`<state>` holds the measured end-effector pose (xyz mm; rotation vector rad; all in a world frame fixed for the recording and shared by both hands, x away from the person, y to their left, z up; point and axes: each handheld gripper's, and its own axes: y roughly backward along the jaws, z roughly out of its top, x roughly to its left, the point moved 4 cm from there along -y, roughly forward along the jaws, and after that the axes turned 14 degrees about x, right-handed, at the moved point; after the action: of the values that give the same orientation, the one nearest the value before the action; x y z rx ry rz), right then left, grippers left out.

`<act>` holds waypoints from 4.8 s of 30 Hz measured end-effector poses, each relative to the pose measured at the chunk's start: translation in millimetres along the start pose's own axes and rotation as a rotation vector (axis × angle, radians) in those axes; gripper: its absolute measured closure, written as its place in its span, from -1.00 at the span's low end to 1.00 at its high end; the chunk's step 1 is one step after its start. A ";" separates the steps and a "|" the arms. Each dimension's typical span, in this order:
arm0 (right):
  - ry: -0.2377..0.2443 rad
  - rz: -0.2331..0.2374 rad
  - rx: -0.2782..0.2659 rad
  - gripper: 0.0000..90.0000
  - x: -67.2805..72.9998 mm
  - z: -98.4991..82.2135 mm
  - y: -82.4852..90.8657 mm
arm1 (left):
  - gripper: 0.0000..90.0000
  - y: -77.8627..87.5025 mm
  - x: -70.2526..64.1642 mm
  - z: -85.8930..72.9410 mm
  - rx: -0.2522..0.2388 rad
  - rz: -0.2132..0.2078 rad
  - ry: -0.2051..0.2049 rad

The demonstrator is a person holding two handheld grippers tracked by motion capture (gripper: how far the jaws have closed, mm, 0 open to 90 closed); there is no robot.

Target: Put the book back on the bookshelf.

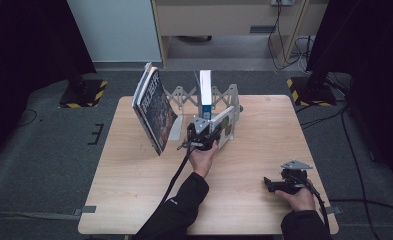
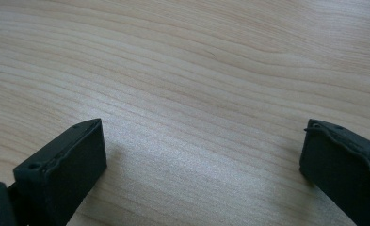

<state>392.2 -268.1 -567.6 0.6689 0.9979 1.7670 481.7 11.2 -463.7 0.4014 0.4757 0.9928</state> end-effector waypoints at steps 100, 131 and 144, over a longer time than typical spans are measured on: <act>0.000 0.002 0.003 -0.98 3.3 1.1 -0.8 | 0.36 -22.9 -15.4 -50.4 0.094 -0.115 -0.047; 0.002 0.003 0.004 -0.98 4.2 1.1 -0.8 | 0.49 -28.5 -18.1 -34.5 0.125 -0.192 -0.120; 0.002 0.003 0.003 -0.98 4.2 1.1 -0.8 | 0.48 -43.7 -20.4 -22.8 0.143 -0.152 -0.115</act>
<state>391.8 -263.7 -567.7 0.6714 1.0018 1.7692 490.2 -25.4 -501.5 0.5393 0.4671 0.7868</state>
